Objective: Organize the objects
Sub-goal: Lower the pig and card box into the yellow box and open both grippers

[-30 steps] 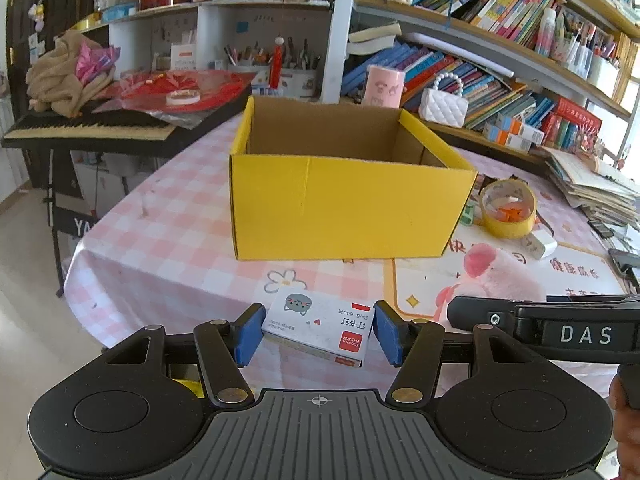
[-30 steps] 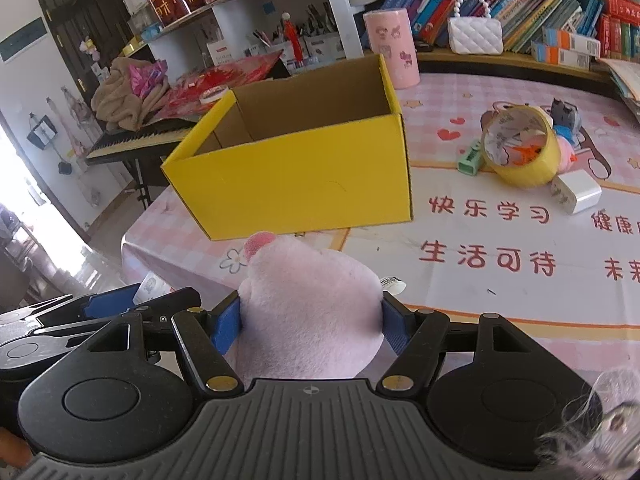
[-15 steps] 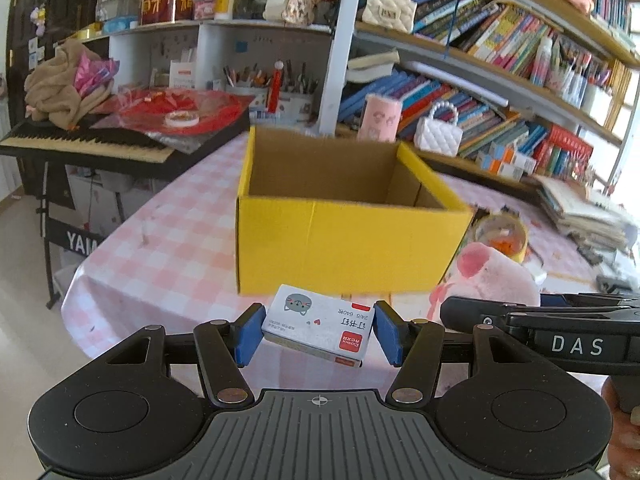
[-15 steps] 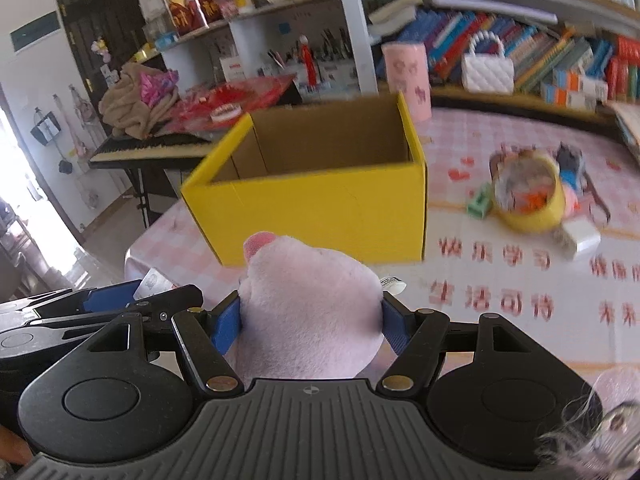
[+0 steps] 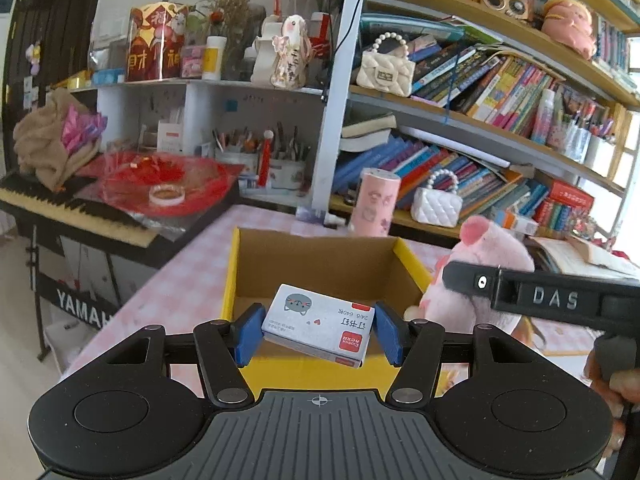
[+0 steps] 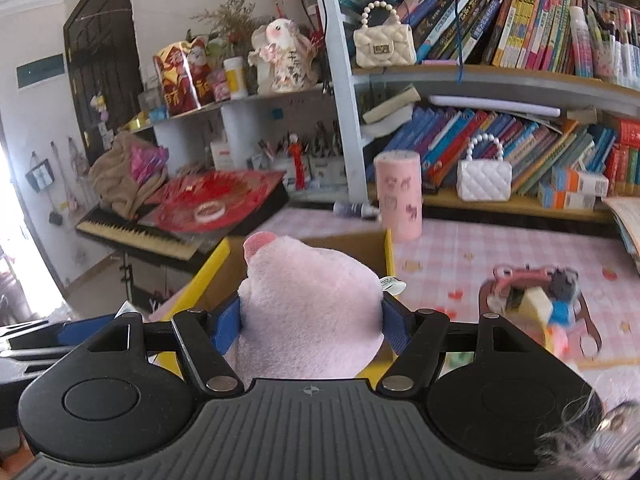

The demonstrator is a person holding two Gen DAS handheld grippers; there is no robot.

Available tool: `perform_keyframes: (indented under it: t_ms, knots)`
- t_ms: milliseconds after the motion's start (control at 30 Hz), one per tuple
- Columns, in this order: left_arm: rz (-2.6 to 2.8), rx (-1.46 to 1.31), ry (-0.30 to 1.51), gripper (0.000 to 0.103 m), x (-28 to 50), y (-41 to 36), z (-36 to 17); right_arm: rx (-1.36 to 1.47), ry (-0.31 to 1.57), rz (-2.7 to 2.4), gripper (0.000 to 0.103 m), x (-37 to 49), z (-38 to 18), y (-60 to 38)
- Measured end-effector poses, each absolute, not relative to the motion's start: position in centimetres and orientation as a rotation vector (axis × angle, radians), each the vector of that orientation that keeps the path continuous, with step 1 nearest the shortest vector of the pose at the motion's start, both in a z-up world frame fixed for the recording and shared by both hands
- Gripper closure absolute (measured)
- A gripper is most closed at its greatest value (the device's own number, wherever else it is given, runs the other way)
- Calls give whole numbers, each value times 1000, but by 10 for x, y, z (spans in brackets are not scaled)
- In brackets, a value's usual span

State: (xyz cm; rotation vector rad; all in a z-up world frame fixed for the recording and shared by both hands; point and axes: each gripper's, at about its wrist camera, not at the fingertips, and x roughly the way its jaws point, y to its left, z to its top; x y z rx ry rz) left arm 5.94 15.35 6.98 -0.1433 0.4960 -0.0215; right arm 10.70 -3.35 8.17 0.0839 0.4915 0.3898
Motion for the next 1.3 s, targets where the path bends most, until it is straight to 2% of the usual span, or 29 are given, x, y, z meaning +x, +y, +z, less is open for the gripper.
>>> perform_keyframes:
  t_ms: [267, 667, 900, 1100, 1133, 1233, 1300]
  knots:
    - [30, -91, 572, 45, 123, 147, 46, 36, 514, 412, 35, 183, 76, -18]
    - [91, -34, 751, 44, 193, 135, 4, -214, 779, 533, 35, 291, 18, 54]
    - [84, 38, 791, 44, 207, 128, 0, -340, 911, 563, 35, 313, -14, 79]
    - [80, 49, 805, 43, 209, 125, 0, -336, 976, 545, 33, 322, -26, 79]
    - [81, 38, 800, 42, 208, 126, 1, -331, 977, 545, 30, 323, -26, 79]
    - [110, 19, 769, 28, 204, 129, 5, -320, 934, 557, 23, 319, -19, 78]
    - [119, 0, 740, 26, 199, 132, 11, -310, 893, 561, 21, 314, -11, 76]
